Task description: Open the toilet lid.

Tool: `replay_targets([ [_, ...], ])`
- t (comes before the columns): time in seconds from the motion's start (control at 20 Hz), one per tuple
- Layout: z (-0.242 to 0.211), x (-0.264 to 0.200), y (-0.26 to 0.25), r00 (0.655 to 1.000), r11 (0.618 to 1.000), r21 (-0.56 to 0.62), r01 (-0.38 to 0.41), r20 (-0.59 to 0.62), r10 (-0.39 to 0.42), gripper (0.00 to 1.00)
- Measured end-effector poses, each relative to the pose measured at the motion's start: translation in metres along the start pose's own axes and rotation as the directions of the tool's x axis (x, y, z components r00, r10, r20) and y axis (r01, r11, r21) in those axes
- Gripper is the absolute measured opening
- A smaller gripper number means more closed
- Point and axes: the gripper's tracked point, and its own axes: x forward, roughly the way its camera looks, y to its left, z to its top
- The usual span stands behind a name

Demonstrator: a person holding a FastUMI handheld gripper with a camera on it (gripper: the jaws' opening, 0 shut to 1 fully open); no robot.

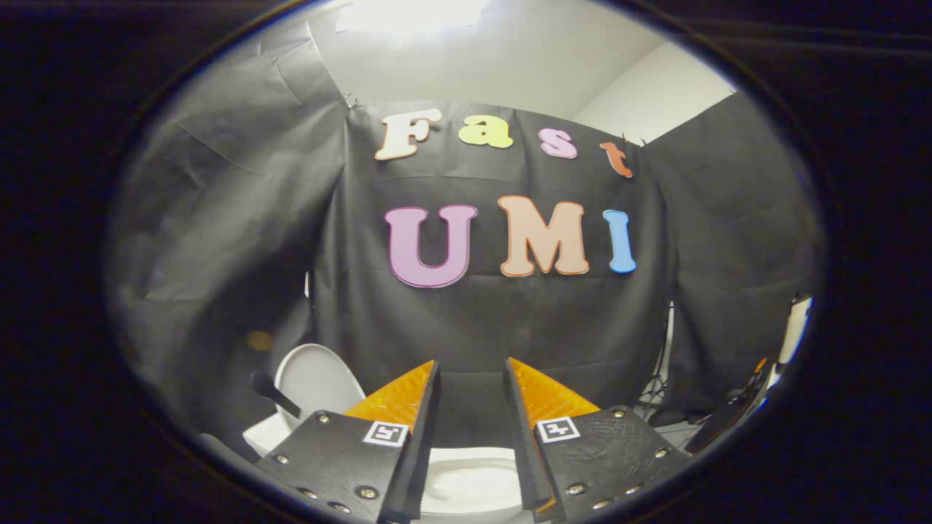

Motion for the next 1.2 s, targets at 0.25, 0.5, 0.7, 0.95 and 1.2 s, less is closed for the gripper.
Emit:
replay_targets([
  [0.25, 0.032, 0.004, -0.065, 0.997, 0.997, -0.049, 0.065, 0.053, -0.062, 0.50],
  [0.5, 0.031, 0.005, -0.125, 0.991, 0.984, -0.116, 0.134, 0.016, -0.133, 0.50],
  [0.7, 0.024, 0.014, -0.163, 0.988, 0.976, -0.156, 0.152, -0.017, -0.156, 0.50],
  [0.95, -0.012, 0.018, -0.203, 0.981, 0.977, -0.136, 0.166, -0.076, -0.178, 0.50],
  [1.2, -0.036, 0.021, -0.219, 0.977, 0.981, -0.073, 0.180, -0.101, -0.187, 0.50],
])
